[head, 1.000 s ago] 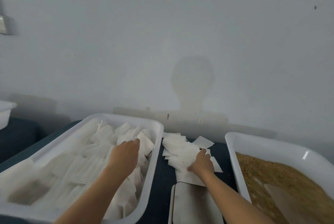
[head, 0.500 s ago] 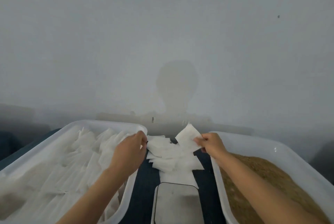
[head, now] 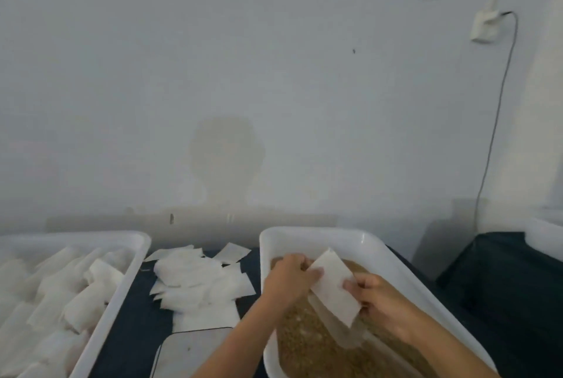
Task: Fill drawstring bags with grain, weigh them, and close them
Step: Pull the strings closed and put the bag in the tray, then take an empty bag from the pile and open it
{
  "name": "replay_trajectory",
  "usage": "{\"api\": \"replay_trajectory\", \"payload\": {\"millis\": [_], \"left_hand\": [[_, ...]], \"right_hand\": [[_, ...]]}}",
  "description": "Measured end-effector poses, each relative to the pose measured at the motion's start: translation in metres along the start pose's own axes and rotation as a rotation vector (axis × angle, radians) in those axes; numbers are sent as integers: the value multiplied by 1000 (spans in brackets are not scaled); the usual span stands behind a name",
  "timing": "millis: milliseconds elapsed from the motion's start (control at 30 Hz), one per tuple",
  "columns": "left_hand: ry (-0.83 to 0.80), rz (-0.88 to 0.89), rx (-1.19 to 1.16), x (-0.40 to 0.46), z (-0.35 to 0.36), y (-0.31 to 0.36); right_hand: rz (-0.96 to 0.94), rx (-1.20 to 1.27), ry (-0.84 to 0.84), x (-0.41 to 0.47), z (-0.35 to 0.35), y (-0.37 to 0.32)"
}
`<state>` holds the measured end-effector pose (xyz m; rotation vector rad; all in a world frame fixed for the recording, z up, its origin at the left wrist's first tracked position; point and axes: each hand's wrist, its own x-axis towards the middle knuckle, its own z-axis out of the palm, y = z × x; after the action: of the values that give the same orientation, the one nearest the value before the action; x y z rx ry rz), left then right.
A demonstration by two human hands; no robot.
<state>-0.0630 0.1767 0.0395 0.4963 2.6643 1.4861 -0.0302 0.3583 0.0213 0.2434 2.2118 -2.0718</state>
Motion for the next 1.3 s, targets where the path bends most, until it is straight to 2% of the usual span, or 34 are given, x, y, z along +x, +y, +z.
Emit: {"api": "replay_trajectory", "payload": {"millis": [67,100,167,200,267,400,533,700,867,1000,1300], "left_hand": [[1,41,-16,1,19,-1],[9,45,-27,1,26,-2],[19,45,3,2,36,-5],[12,47,16,3,41,-7],[-42,73,-15,3,48,-10],[-225,134,-267,-4,51,-9],[-315,81,-488,-6,46,-10],[-266,195,-417,-7,47,-13],[-243,272,-375,-8,48,-16],[-235,285,-364,-10,51,-18],[-251,236,-390,-9,52,-19]], "right_hand": [[16,-105,50,1,-7,13],[-21,-249,103,0,-8,19],[-170,-575,304,-4,-7,24],[-257,-605,373,-6,-4,23],[-347,-480,331,-11,3,18],[-217,-166,86,-23,18,7],[-190,8,91,-26,21,5],[-182,50,79,-22,18,9],[-181,70,-17,-17,14,15],[-172,-25,-101,-15,13,19],[-192,-33,-162,-16,13,19]]}}
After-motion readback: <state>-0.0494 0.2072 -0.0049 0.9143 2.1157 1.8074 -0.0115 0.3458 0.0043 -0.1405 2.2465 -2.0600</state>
